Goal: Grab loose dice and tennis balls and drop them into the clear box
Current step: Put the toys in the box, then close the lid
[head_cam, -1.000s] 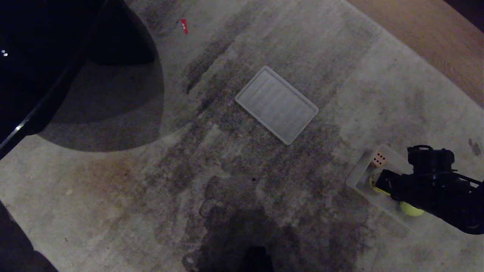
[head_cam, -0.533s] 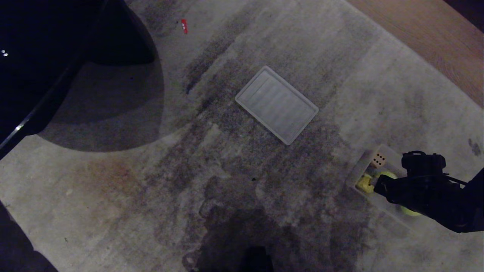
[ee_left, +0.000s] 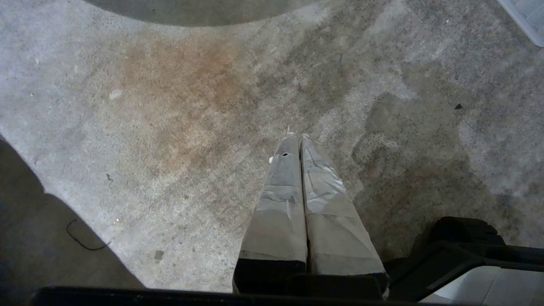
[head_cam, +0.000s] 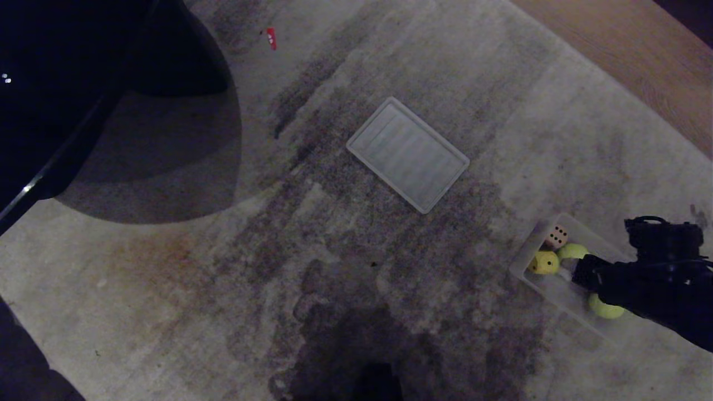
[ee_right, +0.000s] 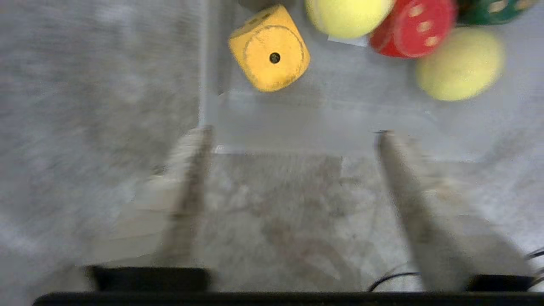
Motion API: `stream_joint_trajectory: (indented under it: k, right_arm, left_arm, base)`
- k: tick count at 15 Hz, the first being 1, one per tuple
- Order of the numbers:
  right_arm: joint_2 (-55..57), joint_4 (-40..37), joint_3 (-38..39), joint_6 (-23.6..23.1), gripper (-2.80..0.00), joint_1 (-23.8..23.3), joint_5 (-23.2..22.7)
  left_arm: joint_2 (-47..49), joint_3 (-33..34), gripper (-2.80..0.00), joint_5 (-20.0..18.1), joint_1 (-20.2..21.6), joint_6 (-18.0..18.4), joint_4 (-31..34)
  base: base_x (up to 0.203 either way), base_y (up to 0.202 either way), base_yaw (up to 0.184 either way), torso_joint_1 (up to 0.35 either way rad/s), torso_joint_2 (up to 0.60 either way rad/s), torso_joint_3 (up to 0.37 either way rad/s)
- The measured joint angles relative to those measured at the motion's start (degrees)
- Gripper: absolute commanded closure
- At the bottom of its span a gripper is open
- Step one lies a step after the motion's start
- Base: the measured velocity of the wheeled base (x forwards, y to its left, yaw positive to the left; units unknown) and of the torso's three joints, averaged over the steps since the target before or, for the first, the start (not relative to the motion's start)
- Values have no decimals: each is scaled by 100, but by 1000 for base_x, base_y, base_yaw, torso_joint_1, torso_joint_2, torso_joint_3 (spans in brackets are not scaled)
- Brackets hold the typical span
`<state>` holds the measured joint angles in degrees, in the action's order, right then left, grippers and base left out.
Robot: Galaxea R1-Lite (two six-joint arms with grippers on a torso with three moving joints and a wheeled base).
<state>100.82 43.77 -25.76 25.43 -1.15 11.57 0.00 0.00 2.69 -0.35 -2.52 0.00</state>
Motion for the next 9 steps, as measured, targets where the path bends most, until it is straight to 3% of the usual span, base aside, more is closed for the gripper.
stream_joint_trajectory:
  k: [4,9]
  right_arm:
    - [-1817,-890,688,-323,0,11,-256]
    - [-4943,-3168,1328,-1196,0,44,-620]
  left_arm:
    - [0,0,0,0,0,2,1]
    - [0,0,0,0,0,-1,0]
  base:
    - [0,0,0,0,0,0]
    - [0,0,0,0,0,0]
